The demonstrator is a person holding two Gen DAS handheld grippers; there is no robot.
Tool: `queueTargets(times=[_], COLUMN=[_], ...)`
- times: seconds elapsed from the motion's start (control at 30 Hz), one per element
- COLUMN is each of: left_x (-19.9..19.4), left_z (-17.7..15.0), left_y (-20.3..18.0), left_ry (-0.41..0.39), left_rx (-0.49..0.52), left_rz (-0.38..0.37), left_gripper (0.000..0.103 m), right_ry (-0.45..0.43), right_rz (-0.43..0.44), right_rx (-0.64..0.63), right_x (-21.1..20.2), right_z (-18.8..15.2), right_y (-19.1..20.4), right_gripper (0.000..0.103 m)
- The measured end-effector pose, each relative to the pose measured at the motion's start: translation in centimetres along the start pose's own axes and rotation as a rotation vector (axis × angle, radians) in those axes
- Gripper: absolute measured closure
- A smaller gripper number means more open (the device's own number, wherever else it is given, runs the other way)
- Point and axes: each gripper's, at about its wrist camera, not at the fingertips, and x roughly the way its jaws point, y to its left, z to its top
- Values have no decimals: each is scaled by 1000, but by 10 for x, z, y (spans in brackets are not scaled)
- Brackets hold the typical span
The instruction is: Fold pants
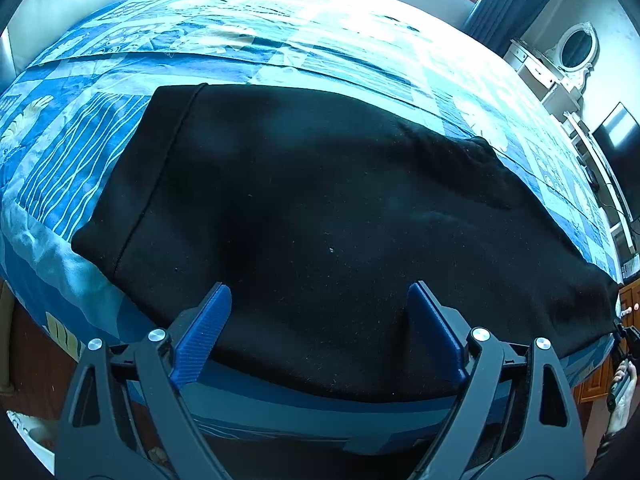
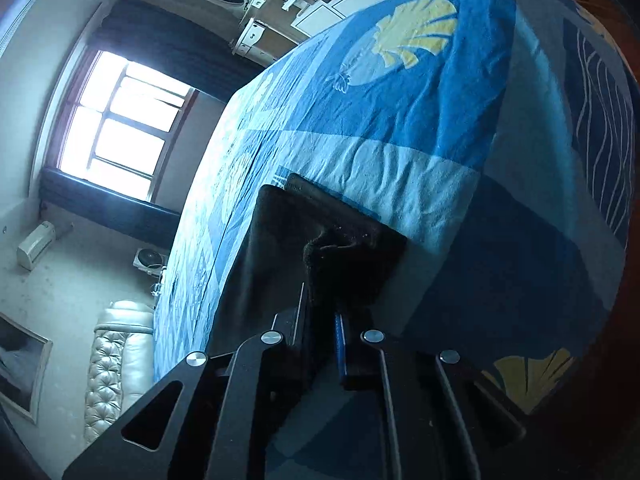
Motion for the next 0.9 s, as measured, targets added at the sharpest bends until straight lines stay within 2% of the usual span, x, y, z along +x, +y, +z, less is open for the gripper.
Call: queueTargets(times=[0.1,0.17,0.27,0.3,0.53,0.63,0.67,0.7,0.77,0.83,0.87,0.9], left_x=[0,1,3,4,11,13,13,14,13,10,7,3], left_z=[-1,-2,-3,-3,5,7,8,8,9,8,6,5], left_y=[-2,-4,-5,-5,-2,-1,0,-1,-1,-2,-3,-4], left_ry=[1,4,5,2,-3,2,3,5,5,-7,-20,-32], left_rx=[8,11,11,15,-14,-23,-21,-18,-12,-5,7,20], left_rz=[6,3,2,7,24,33,36,37,34,27,22,18], left_gripper=[13,13,13,13,13,13,13,13,13,13,12,13], right_ry=[-66,-78,-24,-29,-2,-13,-36,-54,-74,-39,-28,-9], right_rz=[-5,-20,-35,3,41,29,-1,-21,-28,-17,-8,7], right_rx=[-65,-58,-9,1,4,10,14,20,27,6,-6,-29], right_x=[-13,-12,2,5,-1,-9,-16,-20,-28,-27,-27,-24], right_z=[5,8,1,-1,8,15,19,22,31,45,50,58], right_y=[14,7,-25,-33,-36,-38,-39,-42,-46,-45,-43,-38], right_gripper=[96,96,96,97,96,86,79,66,63,63,60,51])
